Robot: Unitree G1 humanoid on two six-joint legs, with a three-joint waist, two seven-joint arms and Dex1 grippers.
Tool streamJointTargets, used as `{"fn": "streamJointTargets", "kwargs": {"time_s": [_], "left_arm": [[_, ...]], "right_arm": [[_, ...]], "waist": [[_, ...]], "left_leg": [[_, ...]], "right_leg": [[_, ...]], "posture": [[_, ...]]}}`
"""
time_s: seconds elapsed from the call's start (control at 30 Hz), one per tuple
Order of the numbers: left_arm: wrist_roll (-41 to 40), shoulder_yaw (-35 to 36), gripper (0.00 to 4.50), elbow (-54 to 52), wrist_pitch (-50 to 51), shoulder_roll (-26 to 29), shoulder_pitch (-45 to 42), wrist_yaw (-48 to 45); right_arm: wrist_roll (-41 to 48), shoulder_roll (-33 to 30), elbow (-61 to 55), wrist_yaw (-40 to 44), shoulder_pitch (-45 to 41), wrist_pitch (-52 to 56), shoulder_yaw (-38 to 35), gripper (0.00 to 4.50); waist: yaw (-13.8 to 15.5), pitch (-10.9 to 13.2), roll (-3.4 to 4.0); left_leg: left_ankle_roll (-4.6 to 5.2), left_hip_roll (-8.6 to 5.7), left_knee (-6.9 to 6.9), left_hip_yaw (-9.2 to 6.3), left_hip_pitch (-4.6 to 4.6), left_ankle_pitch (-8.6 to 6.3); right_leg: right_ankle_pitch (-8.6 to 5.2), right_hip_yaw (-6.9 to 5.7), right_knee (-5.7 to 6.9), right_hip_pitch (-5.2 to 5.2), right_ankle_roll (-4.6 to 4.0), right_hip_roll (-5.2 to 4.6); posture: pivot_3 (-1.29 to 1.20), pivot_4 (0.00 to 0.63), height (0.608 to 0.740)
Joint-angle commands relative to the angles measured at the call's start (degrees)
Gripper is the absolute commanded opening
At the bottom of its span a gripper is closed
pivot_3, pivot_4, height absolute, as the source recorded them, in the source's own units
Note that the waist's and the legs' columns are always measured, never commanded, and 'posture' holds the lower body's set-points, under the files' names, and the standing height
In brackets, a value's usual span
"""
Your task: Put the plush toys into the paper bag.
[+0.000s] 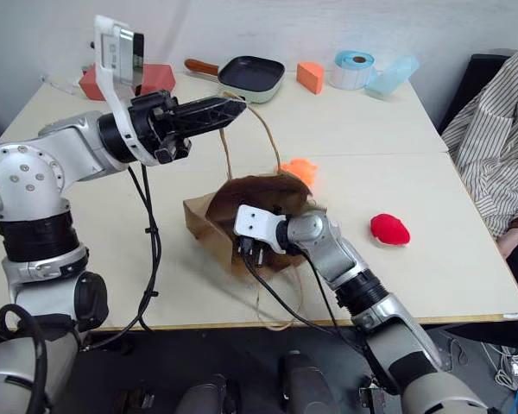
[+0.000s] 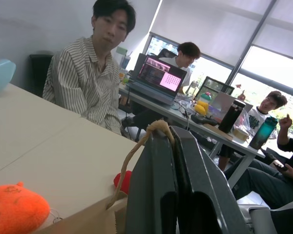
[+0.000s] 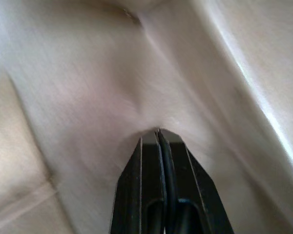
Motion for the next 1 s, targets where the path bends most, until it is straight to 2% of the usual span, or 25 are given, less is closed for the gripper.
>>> {"fn": "streamJointTargets", "kwargs": {"time_s": [0.03, 0.13, 0.37, 0.67, 0.8, 1.0], "left_arm": [[0.03, 0.1, 0.0, -1.48, -1.79, 1.1, -1.05, -1.45], [-0.09, -0.05, 0.0, -1.42, -1.91, 0.87, -0.96, -1.48], [-0.44, -0.19, 0.0, -1.34, -2.23, 0.78, -1.24, -1.94], [-2.35, 2.48, 0.0, 0.06, -2.36, 1.49, -4.07, -1.95], [-3.58, 4.18, 0.0, 1.57, -2.22, 2.14, -6.25, -1.47], [-1.7, 1.49, 0.0, -0.92, -2.96, 3.61, -4.25, -4.2]], "right_arm": [[-6.14, -2.39, -2.17, -2.96, -1.47, -6.88, 2.25, 0.05], [-6.59, -2.08, -3.14, -3.33, -0.92, -7.3, 1.63, 0.05], [1.6, 4.15, -1.81, -2.31, 1.51, 4.38, -4.6, 0.05], [8.87, 8.71, 3.82, -2.01, 0.73, 18.4, -9.59, 0.05], [7.99, 7.43, 5.25, -2.76, 0.57, 16.32, -8.51, 0.05], [1.22, 4.75, 4.77, -9.97, -1.05, 0.99, -5.67, 0.05]], "waist": [[-0.05, 0.0, 0.0], [-0.25, 0.0, 0.0], [-0.2, 0.0, 0.0], [-0.31, 0.0, 0.0], [-0.26, 0.0, 0.0], [-0.17, 0.0, 0.0]], "left_leg": [[0.0, 0.0, -0.01, 0.01, 0.0, 0.0], [0.0, 0.0, -0.05, 0.01, 0.0, 0.0], [-0.02, 0.02, -0.06, 0.01, 0.0, 0.02], [-0.01, 0.02, -0.07, 0.0, 0.0, 0.02], [-0.01, 0.02, -0.07, 0.01, 0.0, 0.02], [-0.01, 0.0, -0.11, 0.01, -0.01, 0.02]], "right_leg": [[0.0, 0.01, 0.0, -0.01, 0.0, 0.0], [0.0, 0.0, -0.01, -0.02, 0.0, 0.01], [0.0, 0.01, 0.0, -0.04, 0.0, 0.01], [0.0, 0.0, 0.0, -0.03, 0.0, 0.01], [0.0, 0.0, 0.0, -0.03, 0.0, 0.01], [0.0, 0.0, -0.02, -0.03, 0.0, 0.0]], "posture": [[0.0, 0.15, 0.74], [0.0, 0.15, 0.74], [0.0, 0.15, 0.74], [0.0, 0.15, 0.74], [0.0, 0.15, 0.74], [0.0, 0.15, 0.74]]}}
